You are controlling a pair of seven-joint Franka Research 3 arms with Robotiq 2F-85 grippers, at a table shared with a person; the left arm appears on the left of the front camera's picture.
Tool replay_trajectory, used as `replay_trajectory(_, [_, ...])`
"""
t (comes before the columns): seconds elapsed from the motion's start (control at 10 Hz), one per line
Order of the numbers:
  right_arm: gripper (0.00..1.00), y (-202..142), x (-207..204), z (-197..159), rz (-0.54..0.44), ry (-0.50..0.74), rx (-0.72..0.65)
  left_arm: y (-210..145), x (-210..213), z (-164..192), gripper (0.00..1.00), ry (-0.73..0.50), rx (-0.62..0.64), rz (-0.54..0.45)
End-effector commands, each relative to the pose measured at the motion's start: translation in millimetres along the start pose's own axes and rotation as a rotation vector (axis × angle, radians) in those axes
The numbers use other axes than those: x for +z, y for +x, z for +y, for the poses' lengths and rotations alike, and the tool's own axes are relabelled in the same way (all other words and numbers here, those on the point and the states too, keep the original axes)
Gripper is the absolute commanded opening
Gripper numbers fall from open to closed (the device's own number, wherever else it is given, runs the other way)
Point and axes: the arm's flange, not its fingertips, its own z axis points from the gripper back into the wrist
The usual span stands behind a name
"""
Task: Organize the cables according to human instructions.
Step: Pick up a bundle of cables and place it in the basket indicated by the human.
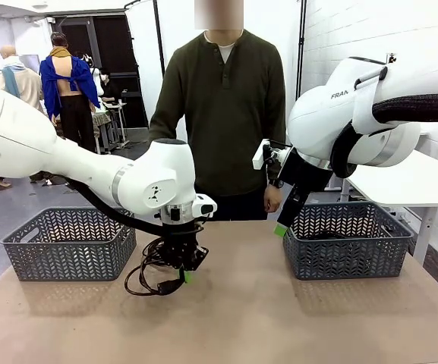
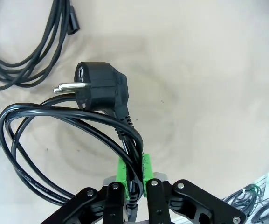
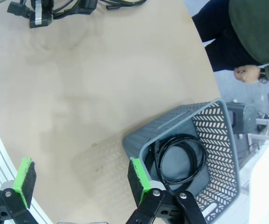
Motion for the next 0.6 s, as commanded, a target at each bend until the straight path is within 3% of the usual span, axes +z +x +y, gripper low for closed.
replay_trajectory(0.0, [1.00, -1, -1, 0, 0.001, -0.009, -0.002, 0, 19, -1, 0.00, 0.038, 0.001, -0.017])
replay_trajectory(0.2, [1.00, -1, -1, 0, 0.001, -0.009, -0.002, -1, 55, 4, 0.00, 0.061, -0.047, -0.032])
replay_trajectory(0.5, [1.00, -1, -1, 0, 0.001, -0.009, -0.002, 3, 112, 26, 0.00, 0.092, -0.223, -0.005])
